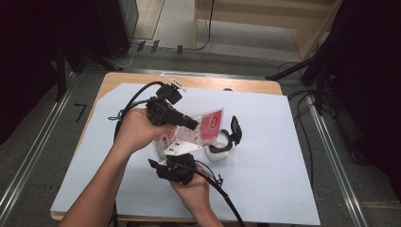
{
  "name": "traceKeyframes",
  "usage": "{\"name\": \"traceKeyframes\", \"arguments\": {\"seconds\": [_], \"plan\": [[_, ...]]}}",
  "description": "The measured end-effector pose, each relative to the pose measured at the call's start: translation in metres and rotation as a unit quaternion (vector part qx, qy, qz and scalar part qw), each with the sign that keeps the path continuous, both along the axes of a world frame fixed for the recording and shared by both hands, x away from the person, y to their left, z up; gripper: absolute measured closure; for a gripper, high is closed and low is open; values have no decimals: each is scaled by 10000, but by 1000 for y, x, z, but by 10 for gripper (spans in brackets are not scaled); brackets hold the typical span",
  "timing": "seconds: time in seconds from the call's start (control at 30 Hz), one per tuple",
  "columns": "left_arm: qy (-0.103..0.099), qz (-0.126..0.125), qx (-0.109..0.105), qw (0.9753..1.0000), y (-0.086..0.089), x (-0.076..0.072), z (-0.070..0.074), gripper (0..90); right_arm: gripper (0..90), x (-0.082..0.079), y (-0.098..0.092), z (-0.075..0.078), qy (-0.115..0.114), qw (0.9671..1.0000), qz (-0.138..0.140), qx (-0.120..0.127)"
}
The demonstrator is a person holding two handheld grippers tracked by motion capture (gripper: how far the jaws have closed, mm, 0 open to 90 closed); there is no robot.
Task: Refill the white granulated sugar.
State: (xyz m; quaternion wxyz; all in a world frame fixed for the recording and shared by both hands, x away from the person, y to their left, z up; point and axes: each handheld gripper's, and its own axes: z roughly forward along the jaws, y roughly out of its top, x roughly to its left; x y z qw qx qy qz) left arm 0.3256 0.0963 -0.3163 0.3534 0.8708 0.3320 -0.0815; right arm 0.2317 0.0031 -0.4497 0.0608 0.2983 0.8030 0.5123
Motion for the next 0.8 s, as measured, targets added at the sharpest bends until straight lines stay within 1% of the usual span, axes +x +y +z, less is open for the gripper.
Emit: {"name": "traceKeyframes", "arguments": {"seconds": [0.1,0.17,0.2,0.27,0.4,0.57,0.73,0.8], "plan": [[-28,16,-11,10000,2,-1,0,844,573,0,0,-1,-35,10000,3,-46],[-15,33,-64,10000,4,-2,1,844,573,0,0,-1,-46,10000,17,-52],[-41,36,-76,10000,6,-3,2,845,574,1,0,-1,-64,10000,21,-54],[-52,30,-169,9998,10,-4,4,845,579,1,0,-1,-86,9999,21,-58],[-54,65,-232,9997,16,-4,4,846,585,3,-3,-1,1,10000,-16,-8],[-42,80,-298,9995,22,-5,5,847,586,4,-6,-3,34,10000,-83,26],[-35,51,-512,9987,29,-6,6,847,584,5,-10,-3,-12,9998,-182,46],[-47,48,-539,9985,32,-6,7,847,588,6,-12,-2,-21,9998,-200,45]]}}
